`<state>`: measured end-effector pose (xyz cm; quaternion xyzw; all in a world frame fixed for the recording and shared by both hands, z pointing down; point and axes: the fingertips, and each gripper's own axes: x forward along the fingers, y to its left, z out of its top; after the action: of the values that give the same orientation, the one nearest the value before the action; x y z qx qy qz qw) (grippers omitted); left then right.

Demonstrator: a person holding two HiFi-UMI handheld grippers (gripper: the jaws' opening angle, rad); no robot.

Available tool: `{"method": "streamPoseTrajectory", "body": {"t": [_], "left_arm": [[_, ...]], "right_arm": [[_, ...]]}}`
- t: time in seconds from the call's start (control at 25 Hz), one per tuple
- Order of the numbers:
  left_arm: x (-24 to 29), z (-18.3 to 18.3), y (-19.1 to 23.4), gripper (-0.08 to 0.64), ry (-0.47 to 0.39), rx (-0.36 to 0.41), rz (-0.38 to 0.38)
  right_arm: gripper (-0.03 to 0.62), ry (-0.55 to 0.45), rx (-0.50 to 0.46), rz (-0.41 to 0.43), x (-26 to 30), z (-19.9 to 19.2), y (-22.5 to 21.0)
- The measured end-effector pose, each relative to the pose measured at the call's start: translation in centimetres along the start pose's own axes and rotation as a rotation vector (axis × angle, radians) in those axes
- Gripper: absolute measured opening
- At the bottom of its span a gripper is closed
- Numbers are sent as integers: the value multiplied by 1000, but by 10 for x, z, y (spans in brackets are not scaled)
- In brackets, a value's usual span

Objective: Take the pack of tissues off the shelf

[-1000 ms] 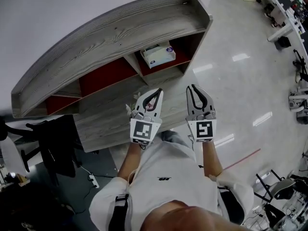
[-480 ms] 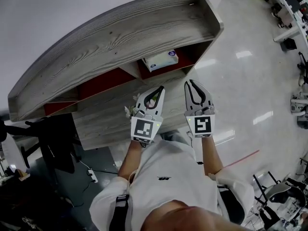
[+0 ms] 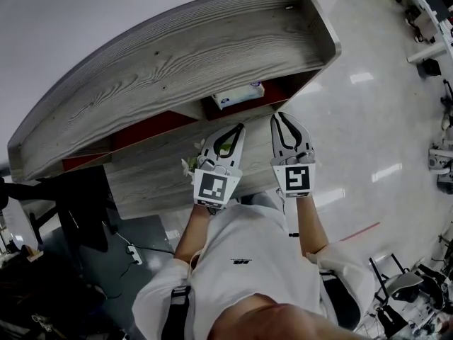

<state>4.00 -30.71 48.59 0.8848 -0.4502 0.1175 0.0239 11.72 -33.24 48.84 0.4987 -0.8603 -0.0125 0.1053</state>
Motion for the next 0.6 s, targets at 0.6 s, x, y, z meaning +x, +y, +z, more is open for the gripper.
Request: {"method": "streamPoseTrajectory", "body": {"t": [0.6], "left_arm": [[25,-7,7,28,-4,-18,-4]], "right_arm": [[57,-1,-1,30,41,-9,-3]]}}
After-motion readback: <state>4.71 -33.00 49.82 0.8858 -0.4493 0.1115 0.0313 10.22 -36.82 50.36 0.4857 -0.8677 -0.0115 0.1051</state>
